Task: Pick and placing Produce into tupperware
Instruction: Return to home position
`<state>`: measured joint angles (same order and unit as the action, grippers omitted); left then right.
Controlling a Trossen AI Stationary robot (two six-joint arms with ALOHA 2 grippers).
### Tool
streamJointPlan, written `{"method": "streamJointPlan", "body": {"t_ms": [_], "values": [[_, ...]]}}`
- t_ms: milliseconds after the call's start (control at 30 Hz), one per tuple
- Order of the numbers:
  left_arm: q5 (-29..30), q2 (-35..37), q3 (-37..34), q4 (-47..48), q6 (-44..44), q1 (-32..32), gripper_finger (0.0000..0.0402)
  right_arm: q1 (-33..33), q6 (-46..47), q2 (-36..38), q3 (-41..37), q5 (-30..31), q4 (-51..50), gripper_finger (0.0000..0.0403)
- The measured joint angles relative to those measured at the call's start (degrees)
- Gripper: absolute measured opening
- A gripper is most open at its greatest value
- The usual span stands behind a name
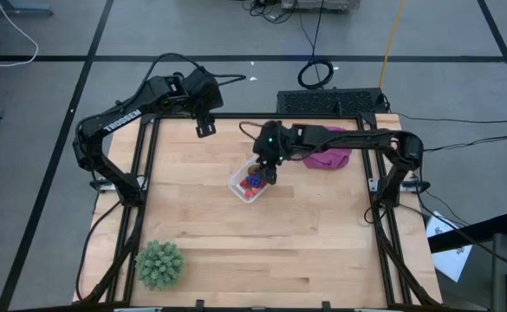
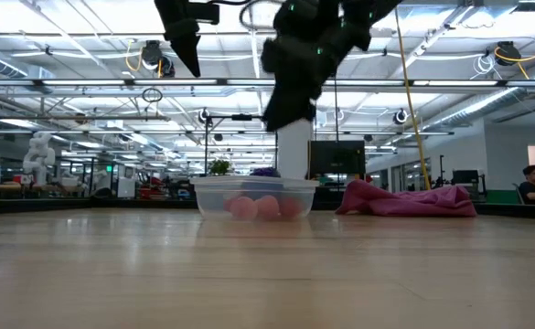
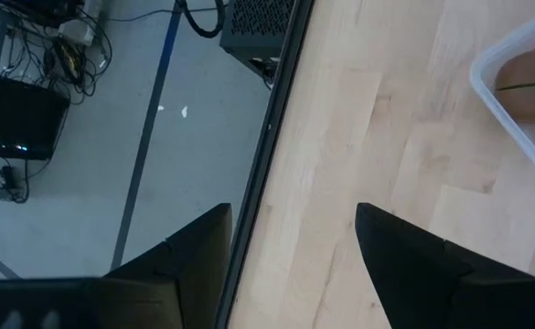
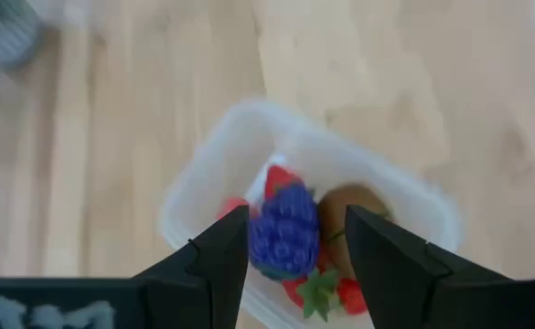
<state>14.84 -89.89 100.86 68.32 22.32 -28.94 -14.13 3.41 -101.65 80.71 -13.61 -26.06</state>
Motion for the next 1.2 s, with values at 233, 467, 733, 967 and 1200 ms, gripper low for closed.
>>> {"method": "streamJointPlan", "body": {"t_ms": [233, 467, 733, 967, 1200], "values": [[-8.9, 1.4, -0.1, 1.1, -4.5, 1.8, 0.0239, 0.0, -0.1, 9.7, 4.4, 0.0, -7.6, 0.0174], [-19.3, 11.4, -0.1, 1.7, -11.3, 4.7, 0.0239, 2.6, 2.7, 25.7, 2.0, 0.1, -12.1, 0.0174], [-19.0, 28.3, -5.4, 0.3, -25.2, 19.6, 0.0239, 13.8, 4.4, 43.6, -13.2, 0.0, -7.0, 0.0174], [-4.6, 41.9, -29.6, -10.6, -42.7, 39.5, 0.0239, 23.8, 13.8, 56.7, -35.0, 0.0, 10.8, 0.0174], [-1.2, 49.1, -55.9, -37.0, -47.7, 50.9, 0.0239, 32.3, 14.8, 61.2, -49.4, 1.0, 32.7, 0.0174]]}}
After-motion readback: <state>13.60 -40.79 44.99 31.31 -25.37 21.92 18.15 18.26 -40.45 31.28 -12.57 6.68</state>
